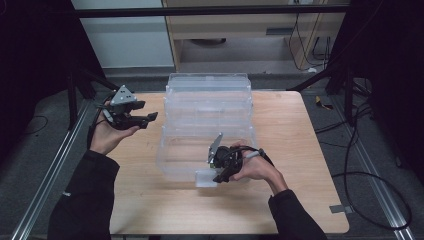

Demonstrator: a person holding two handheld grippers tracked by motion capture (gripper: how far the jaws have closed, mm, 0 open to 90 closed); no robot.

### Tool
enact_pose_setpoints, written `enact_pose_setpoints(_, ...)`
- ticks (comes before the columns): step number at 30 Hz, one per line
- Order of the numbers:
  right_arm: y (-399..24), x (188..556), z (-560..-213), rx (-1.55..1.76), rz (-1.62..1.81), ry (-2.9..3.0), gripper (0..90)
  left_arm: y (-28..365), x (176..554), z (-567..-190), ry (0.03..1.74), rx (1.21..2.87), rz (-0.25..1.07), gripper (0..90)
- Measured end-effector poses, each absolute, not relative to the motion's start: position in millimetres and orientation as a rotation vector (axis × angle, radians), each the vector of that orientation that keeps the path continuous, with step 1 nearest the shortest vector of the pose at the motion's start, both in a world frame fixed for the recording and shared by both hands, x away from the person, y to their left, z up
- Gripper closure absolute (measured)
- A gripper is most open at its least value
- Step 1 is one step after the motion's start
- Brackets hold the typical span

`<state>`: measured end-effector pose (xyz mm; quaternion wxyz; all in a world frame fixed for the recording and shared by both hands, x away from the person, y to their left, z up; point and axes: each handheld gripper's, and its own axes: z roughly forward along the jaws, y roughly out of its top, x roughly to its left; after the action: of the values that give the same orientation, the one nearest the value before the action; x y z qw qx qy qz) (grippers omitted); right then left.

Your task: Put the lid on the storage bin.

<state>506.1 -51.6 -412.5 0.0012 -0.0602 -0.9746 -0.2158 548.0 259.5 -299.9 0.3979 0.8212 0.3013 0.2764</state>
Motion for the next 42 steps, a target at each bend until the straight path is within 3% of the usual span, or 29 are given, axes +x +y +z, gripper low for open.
enact_pose_setpoints(19,-52,506,-413,-0.183,-0.680,-3.060,62.7,233,577,-288,0.564,2.203,0.622,39.4)
enact_pose_setpoints(42,-53,507,-412,-0.138,-0.677,-3.060,64.3,204,610,-284,0.477,2.321,0.591,41.2)
